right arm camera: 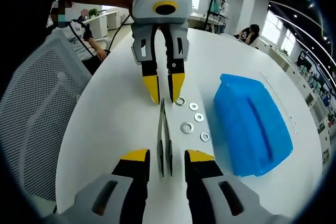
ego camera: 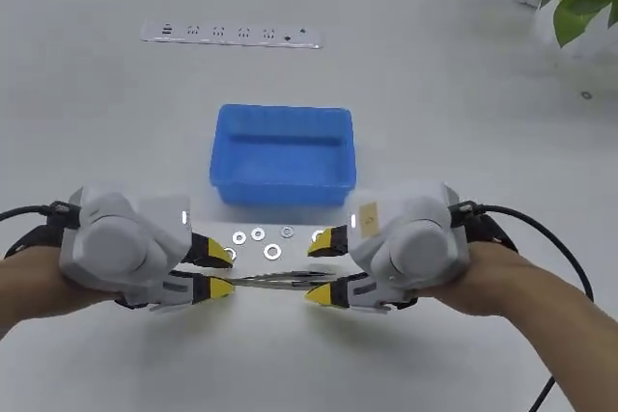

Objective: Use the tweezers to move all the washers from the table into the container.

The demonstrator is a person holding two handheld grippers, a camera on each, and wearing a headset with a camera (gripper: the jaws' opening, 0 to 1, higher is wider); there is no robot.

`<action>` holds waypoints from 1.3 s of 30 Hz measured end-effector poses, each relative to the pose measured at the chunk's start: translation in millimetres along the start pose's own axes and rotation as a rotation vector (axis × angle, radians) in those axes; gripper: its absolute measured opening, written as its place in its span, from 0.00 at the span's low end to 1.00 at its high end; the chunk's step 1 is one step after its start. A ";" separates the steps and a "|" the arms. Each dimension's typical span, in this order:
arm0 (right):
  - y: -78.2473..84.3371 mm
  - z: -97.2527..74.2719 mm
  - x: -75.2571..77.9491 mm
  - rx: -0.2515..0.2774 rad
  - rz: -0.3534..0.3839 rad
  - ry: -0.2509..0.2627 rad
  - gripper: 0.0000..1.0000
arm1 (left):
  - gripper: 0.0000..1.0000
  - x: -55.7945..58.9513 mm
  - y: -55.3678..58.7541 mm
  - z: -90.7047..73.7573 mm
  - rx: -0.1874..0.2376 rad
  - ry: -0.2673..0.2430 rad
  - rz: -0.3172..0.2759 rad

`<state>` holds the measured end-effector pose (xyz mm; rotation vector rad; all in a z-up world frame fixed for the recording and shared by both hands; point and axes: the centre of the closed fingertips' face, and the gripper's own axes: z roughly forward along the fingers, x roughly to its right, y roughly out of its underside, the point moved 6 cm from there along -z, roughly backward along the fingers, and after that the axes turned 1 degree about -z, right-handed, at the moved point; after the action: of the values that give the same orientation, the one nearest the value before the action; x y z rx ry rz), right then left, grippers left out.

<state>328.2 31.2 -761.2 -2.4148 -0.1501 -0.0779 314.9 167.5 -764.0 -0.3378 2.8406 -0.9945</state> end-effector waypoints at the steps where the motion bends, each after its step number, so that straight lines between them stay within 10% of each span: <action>1: -0.2 0.8 -0.7 0.003 0.007 -0.008 0.26 | 0.16 0.4 -0.2 0.6 -0.003 0.003 0.003; 19: 3.0 7.3 -3.5 0.007 0.029 0.003 0.16 | 0.06 2.3 -0.5 2.4 -0.013 0.029 0.012; 39: 4.0 4.8 -5.2 -0.031 -0.029 0.012 0.14 | 0.06 9.6 -47.5 -29.4 0.085 0.046 0.037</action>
<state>323.7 31.0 -767.9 -2.4424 -0.1800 -0.1088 308.6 146.7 -711.6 -0.2557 2.8233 -1.1258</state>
